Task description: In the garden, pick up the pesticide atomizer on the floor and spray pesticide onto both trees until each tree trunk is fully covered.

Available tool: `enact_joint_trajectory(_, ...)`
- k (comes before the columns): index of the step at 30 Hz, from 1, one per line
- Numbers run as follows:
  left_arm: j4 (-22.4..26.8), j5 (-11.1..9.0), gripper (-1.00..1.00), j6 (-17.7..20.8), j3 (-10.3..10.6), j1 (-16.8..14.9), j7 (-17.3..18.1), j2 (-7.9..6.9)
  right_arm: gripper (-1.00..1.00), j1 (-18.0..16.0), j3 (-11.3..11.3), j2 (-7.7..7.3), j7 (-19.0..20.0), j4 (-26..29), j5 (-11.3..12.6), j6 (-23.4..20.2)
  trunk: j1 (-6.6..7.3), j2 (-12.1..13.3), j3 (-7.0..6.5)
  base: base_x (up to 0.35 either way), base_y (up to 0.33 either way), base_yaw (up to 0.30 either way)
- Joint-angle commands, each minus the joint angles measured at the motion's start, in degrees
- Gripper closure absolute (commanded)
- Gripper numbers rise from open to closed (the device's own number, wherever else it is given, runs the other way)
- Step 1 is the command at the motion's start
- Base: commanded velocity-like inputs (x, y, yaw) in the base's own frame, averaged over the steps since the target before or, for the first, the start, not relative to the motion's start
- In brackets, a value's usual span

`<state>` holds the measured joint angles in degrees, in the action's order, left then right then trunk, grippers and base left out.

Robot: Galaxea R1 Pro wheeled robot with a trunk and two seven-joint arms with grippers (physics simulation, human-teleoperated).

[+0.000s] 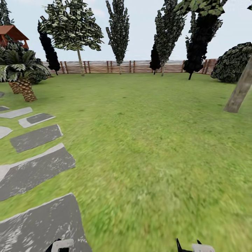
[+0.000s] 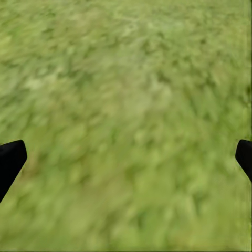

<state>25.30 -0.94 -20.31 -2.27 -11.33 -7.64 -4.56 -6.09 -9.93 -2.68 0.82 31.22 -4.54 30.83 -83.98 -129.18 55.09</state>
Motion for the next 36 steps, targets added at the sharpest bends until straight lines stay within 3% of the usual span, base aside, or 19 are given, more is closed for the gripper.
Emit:
enact_joint_trajectory(1, 0.01, -0.09, 1.00, -0.17, -0.02, -0.01, -0.10, -0.01, -1.00, -0.06, -0.26, 0.04, 0.08, -0.09, -0.47, 0.19, 0.00, -0.02, 0.05, 0.120, -0.245, -0.300)
enact_joint_trajectory(36, 0.01, -0.16, 1.00, -0.08, -0.02, -0.01, -0.27, -0.01, -1.00, -0.06, -0.26, 0.04, 0.03, -0.10, -0.47, 0.19, 0.00, -0.02, 0.05, 0.137, -0.244, -0.299)
